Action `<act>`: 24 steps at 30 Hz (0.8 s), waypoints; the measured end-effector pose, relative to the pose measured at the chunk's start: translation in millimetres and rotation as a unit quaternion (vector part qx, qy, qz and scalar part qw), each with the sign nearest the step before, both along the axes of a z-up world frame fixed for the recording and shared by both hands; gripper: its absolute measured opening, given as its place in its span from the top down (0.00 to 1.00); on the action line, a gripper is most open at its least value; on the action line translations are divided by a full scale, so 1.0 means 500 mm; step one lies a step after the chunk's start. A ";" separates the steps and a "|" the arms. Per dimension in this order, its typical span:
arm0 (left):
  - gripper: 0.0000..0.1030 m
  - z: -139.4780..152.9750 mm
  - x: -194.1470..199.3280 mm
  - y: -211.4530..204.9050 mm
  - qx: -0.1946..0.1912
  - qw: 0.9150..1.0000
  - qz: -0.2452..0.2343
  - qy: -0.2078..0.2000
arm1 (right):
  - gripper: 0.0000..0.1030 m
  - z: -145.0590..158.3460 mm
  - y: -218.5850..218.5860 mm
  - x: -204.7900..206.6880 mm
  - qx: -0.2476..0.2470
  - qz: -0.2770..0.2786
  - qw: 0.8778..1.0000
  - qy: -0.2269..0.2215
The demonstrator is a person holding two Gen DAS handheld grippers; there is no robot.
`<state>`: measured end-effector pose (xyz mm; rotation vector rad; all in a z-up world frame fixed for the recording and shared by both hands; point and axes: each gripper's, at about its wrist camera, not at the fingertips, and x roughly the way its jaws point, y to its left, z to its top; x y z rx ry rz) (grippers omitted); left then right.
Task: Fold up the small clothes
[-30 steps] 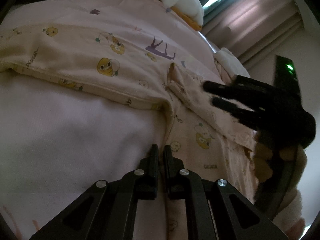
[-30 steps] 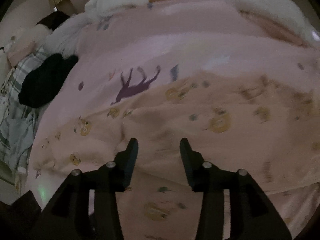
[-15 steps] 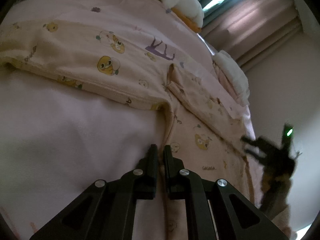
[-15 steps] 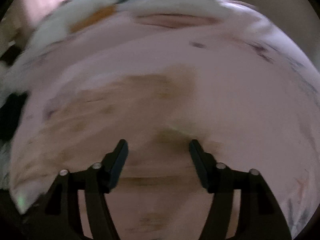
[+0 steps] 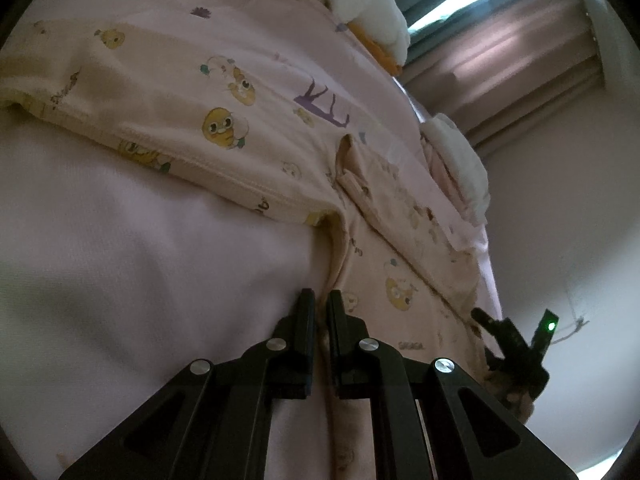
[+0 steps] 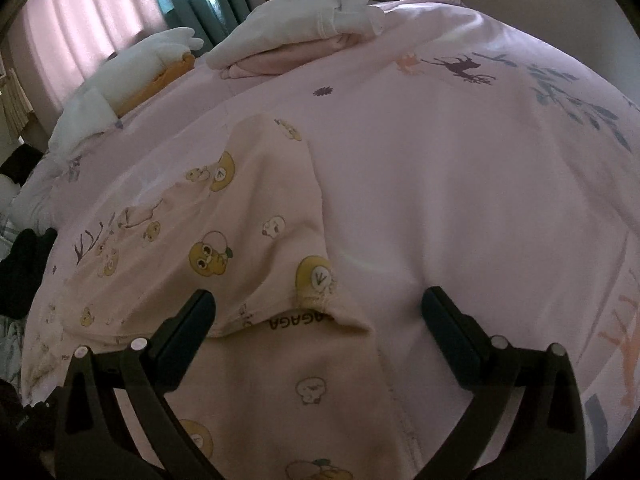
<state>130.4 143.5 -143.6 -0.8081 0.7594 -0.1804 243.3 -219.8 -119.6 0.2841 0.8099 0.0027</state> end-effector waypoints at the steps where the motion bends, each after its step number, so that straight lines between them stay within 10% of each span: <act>1: 0.92 0.000 0.000 0.002 -0.003 1.000 0.000 0.000 | 0.00 0.000 -0.003 -0.001 0.002 0.000 1.000 -0.002; 10: 0.92 -0.004 -0.004 0.008 -0.014 1.000 0.004 -0.007 | 0.50 0.012 -0.050 -0.020 0.073 0.014 0.997 -0.028; 24: 0.92 -0.003 -0.007 0.011 -0.019 1.000 0.013 -0.007 | 0.77 0.009 0.009 0.001 0.042 0.085 0.995 -0.010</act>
